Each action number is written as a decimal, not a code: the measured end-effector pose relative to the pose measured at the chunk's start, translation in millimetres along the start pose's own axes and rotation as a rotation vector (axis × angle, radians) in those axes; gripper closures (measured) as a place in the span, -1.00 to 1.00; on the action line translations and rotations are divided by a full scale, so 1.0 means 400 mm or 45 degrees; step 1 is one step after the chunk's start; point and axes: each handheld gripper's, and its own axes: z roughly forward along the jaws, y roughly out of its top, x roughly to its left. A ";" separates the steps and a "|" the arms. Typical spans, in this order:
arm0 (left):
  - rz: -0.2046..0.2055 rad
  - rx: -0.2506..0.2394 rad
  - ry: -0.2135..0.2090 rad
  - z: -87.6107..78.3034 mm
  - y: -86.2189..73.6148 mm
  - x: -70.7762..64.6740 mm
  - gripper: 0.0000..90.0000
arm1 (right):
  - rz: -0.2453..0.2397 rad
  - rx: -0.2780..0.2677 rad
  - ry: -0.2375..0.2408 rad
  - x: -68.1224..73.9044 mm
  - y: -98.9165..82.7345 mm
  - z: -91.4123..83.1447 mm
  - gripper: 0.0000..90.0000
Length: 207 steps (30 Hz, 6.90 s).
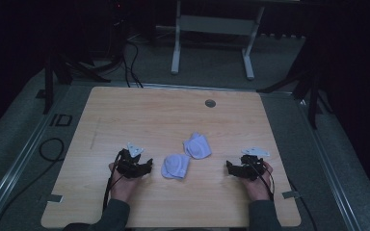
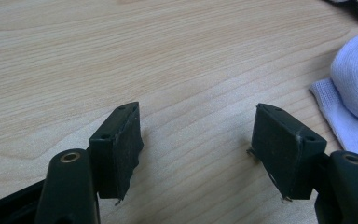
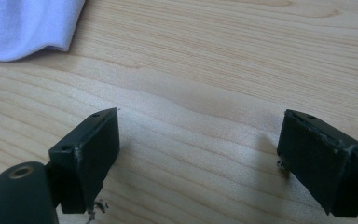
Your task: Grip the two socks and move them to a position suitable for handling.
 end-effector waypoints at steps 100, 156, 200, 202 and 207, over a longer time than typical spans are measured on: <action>0.003 -0.011 -0.009 0.004 0.000 -0.007 -0.31 | -0.698 0.161 0.565 0.468 0.122 0.014 1.00; 0.002 -0.009 -0.007 0.001 0.001 -0.012 -0.22 | -0.454 0.209 0.546 0.424 0.202 0.012 0.98; 0.248 0.050 -0.383 -0.022 0.004 -0.167 1.00 | -0.321 0.104 0.442 0.294 0.150 -0.076 0.97; 0.254 0.054 -0.384 -0.023 0.004 -0.164 1.00 | -0.308 0.100 0.429 0.277 0.137 -0.084 0.97; 0.259 0.058 -0.387 -0.025 0.004 -0.158 1.00 | -0.285 0.110 0.409 0.239 0.095 -0.108 0.97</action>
